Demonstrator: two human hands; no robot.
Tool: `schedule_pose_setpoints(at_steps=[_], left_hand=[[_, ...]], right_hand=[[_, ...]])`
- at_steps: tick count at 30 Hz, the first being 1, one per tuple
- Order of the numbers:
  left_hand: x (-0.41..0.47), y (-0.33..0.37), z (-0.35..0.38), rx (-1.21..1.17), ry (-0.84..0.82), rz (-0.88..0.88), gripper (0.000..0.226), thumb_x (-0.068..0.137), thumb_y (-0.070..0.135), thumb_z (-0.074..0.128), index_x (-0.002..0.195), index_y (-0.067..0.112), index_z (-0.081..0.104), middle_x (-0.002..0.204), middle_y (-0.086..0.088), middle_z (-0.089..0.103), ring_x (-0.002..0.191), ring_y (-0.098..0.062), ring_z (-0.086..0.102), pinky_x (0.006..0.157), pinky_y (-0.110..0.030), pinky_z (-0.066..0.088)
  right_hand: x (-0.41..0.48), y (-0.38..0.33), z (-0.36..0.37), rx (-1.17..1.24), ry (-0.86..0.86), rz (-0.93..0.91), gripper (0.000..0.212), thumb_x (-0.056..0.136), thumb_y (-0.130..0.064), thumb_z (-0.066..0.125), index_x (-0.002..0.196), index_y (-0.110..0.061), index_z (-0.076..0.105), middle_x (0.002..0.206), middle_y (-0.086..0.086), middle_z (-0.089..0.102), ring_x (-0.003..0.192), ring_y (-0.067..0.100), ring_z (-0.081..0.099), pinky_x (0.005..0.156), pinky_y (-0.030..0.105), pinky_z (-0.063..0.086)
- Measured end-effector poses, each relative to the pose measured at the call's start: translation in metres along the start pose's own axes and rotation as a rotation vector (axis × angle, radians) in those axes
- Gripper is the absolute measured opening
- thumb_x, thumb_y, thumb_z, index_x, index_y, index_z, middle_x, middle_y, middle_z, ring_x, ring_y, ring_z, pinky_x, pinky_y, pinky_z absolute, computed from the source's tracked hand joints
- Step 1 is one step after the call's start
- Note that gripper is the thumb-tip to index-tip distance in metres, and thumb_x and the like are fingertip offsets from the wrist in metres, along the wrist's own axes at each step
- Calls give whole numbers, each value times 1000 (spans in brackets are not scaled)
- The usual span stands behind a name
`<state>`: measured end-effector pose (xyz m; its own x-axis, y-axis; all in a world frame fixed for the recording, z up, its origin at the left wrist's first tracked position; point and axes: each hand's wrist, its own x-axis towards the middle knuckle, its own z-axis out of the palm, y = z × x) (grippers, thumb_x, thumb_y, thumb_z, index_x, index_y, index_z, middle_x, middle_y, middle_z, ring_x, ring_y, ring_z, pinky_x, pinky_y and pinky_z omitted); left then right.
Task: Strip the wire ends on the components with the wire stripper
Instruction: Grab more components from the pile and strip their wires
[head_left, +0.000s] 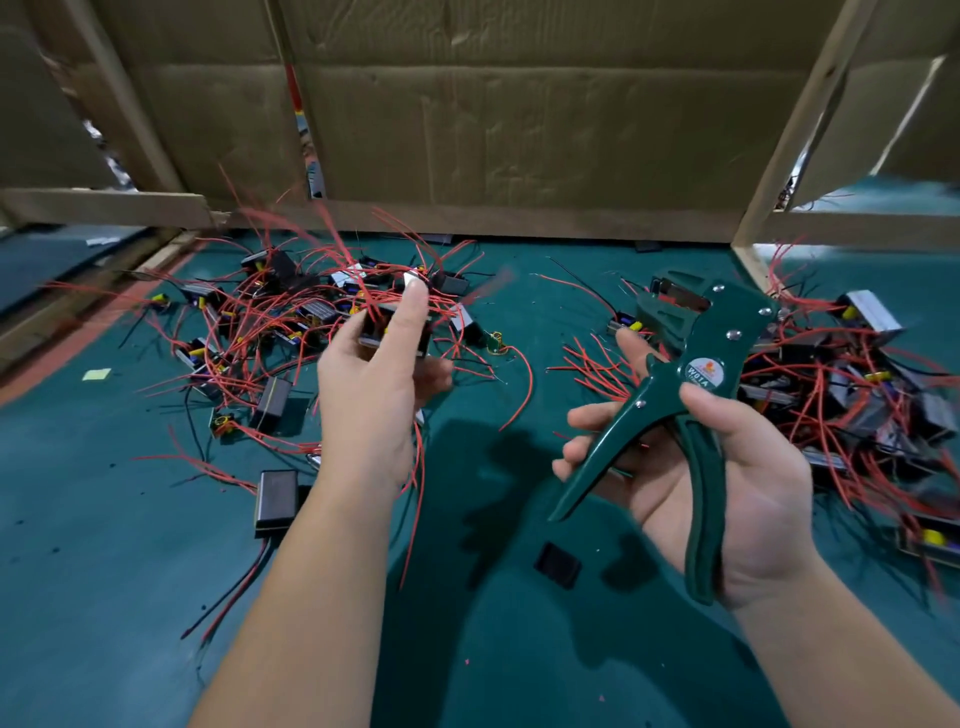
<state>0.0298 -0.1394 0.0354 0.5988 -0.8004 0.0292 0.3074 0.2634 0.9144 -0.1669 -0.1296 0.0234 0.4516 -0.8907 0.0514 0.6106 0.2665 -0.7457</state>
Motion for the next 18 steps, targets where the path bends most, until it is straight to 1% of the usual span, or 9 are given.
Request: schedule_pose_setpoints(at_steps=[2, 3, 4, 6, 10, 12, 14, 16, 18], left_hand=[[1, -1, 2, -92, -6, -138, 43, 77, 39, 72, 104, 10, 56, 87, -4, 61, 48, -8, 60, 45, -18, 48], [2, -2, 2, -123, -34, -177, 50, 73, 41, 71, 104, 6, 54, 89, -6, 64, 52, -8, 62, 46, -17, 49], [2, -2, 2, -141, -79, -201, 49, 70, 40, 71, 99, 3, 56, 86, -7, 68, 56, -8, 64, 48, -15, 50], [0, -4, 3, -152, -157, -229, 40, 65, 36, 72, 87, 5, 62, 78, -5, 71, 62, -8, 67, 52, -14, 51], [-2, -5, 5, -161, -190, -231, 27, 59, 26, 74, 78, 9, 64, 66, -2, 70, 60, -8, 68, 53, -14, 51], [-3, -4, 5, -164, -188, -257, 27, 57, 21, 76, 79, 9, 65, 65, -2, 69, 59, -8, 67, 51, -13, 51], [-4, -3, 6, -181, -184, -290, 26, 55, 17, 76, 77, 8, 66, 64, -2, 69, 58, -8, 67, 50, -12, 51], [-4, -3, 7, -225, -177, -318, 17, 55, 14, 75, 70, 8, 70, 63, -3, 69, 57, -7, 67, 50, -11, 51], [-4, -2, 8, -283, -186, -330, 7, 57, 12, 74, 63, 13, 72, 64, -2, 69, 60, -7, 68, 52, -11, 51]], right_hand=[[0, 0, 0, 6, 3, -4, 65, 69, -29, 62, 133, -18, 54, 86, 25, 69, 72, 36, 67, 69, 46, 56], [0, 0, 0, 9, 6, -5, 67, 69, -30, 60, 134, -18, 54, 86, 25, 69, 72, 36, 67, 69, 46, 56], [0, 0, 0, 10, 9, -8, 68, 68, -32, 58, 134, -18, 53, 86, 25, 69, 72, 36, 67, 69, 46, 56], [0, 0, 1, 1, 16, -14, 66, 72, -32, 53, 136, -17, 50, 86, 24, 69, 72, 36, 67, 69, 46, 56], [1, 1, 1, 13, 41, 2, 59, 77, -29, 43, 134, -13, 51, 85, 23, 69, 70, 35, 67, 68, 45, 57], [1, -1, 0, 30, 48, 27, 60, 75, -28, 45, 131, -8, 52, 87, 22, 69, 70, 35, 67, 67, 46, 57], [2, -2, -1, 41, 65, 55, 63, 69, -28, 53, 126, -3, 54, 91, 23, 68, 69, 35, 67, 67, 46, 57], [3, -1, 0, 50, 97, 82, 64, 61, -27, 59, 120, -3, 56, 94, 24, 67, 69, 36, 66, 67, 47, 57], [4, 1, 1, 37, 137, 116, 55, 64, -25, 56, 115, -5, 58, 93, 25, 66, 68, 37, 66, 66, 47, 58]])
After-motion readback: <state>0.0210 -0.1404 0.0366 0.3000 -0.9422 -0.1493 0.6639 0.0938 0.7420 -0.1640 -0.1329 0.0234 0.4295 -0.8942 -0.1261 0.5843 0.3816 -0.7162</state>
